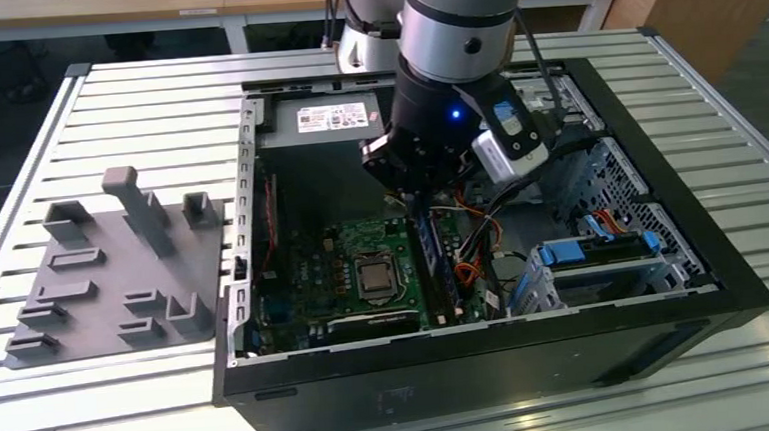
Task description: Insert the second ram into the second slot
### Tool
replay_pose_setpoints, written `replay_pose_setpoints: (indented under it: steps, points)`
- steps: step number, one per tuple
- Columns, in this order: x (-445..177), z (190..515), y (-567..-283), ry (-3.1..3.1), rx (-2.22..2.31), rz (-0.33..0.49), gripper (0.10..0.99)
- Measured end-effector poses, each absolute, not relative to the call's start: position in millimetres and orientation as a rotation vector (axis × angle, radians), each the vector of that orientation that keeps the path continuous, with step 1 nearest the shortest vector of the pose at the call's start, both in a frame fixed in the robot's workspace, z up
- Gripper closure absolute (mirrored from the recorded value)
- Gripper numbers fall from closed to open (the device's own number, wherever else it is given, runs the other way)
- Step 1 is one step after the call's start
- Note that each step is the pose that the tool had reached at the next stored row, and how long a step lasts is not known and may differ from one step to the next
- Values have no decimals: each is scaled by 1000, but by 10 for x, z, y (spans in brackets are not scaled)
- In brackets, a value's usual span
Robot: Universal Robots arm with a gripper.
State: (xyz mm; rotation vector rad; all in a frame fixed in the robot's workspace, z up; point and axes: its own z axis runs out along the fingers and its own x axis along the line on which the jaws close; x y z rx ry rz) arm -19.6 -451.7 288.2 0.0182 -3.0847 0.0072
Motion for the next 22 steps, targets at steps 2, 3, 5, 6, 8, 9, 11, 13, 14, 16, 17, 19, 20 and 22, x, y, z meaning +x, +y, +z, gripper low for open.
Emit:
replay_pose_setpoints:
  steps: [2, 3, 5, 6, 8, 9, 11, 13, 14, 16, 17, 19, 20, 22]
  points:
    - [-196, 2848, -4537, -3085, 18, 6, 945]
    - [-194, 2832, -4539, -3085, 18, 7, 945]
    - [-170, 2799, -4540, -3085, 18, 6, 945]
    - [-156, 2784, -4540, -3085, 18, 6, 945]
    - [-141, 2754, -4540, -3085, 16, 6, 945]
    - [-141, 2736, -4540, -3085, 13, 6, 945]
    - [-140, 2699, -4540, -3085, 5, 6, 945]
    - [-139, 2663, -4540, -3085, -3, 6, 945]
    - [-139, 2645, -4540, -3085, -4, 6, 945]
    - [-139, 2633, -4540, -3085, -4, 6, 945]
    - [-139, 2633, -4540, -3085, -4, 6, 945]
    - [-139, 2632, -4541, -3085, -4, 6, 945]
    - [-138, 2630, -4551, -3085, -4, 6, 945]
    - [-139, 2628, -4598, -3085, -4, 6, 945]
